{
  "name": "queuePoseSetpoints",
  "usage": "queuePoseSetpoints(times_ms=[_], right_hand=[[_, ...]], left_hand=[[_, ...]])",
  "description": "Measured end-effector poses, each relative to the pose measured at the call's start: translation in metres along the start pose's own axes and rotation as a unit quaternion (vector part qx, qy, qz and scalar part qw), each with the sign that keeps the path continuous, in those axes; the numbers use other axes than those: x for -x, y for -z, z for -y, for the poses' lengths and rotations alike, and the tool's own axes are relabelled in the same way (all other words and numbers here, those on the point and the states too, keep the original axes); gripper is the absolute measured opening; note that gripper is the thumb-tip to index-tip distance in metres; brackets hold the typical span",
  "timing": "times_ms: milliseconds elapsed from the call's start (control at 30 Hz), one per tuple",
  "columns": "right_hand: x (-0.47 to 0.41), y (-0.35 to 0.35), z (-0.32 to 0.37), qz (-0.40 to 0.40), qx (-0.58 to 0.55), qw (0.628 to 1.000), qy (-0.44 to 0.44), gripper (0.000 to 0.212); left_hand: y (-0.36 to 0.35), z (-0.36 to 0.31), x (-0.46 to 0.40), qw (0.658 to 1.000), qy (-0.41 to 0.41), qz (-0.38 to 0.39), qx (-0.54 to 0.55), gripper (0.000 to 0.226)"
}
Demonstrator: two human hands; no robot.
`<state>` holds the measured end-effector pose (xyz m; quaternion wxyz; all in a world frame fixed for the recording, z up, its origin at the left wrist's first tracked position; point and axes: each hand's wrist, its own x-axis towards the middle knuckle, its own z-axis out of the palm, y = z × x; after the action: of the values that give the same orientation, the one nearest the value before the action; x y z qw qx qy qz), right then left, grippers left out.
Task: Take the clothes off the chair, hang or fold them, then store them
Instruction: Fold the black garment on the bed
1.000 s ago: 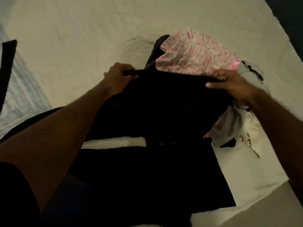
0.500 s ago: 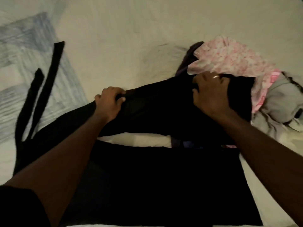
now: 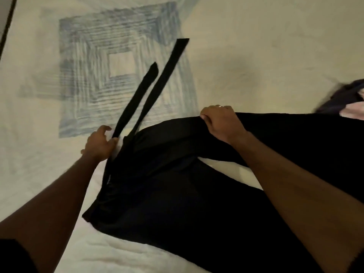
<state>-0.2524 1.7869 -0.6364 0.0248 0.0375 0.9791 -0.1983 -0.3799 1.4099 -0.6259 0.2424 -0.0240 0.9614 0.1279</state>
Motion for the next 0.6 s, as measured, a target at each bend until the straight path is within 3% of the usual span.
queuePoseSetpoints(times_ms=[100,167,267,333,400,500,567,600], right_hand=[[-0.035,-0.021,0.044,0.028,-0.028,0.999,0.027,0.019],[-0.051,-0.037,0.075,0.081,-0.034,0.996,0.028,0.017],[-0.066,-0.051,0.113,0.187,0.036,0.982,0.012,0.034],[-0.071,-0.059,0.128,0.210,0.047,0.977,0.013,0.022],[-0.074,-0.064,0.130,0.198,0.016,0.980,0.012,0.015],[-0.077,-0.060,0.129,0.129,-0.160,0.979,-0.013,0.013],[-0.079,-0.054,0.129,0.111,-0.240,0.964,-0.006,0.013],[-0.080,-0.051,0.128,0.114,-0.240,0.964,0.003,0.013]], left_hand=[[-0.003,0.004,-0.003,0.994,0.023,-0.007,0.111,0.062],[-0.010,0.007,-0.002,0.983,0.050,0.013,0.174,0.051],[-0.018,0.007,0.003,0.975,0.032,0.022,0.217,0.025],[-0.022,0.008,0.005,0.970,-0.002,0.029,0.242,0.023],[-0.022,0.004,0.009,0.964,-0.028,0.029,0.263,0.024],[-0.020,0.000,0.006,0.953,-0.056,0.075,0.287,0.036],[-0.019,0.000,-0.003,0.962,-0.089,0.108,0.236,0.045],[-0.017,-0.001,-0.007,0.969,-0.106,0.113,0.193,0.035]])
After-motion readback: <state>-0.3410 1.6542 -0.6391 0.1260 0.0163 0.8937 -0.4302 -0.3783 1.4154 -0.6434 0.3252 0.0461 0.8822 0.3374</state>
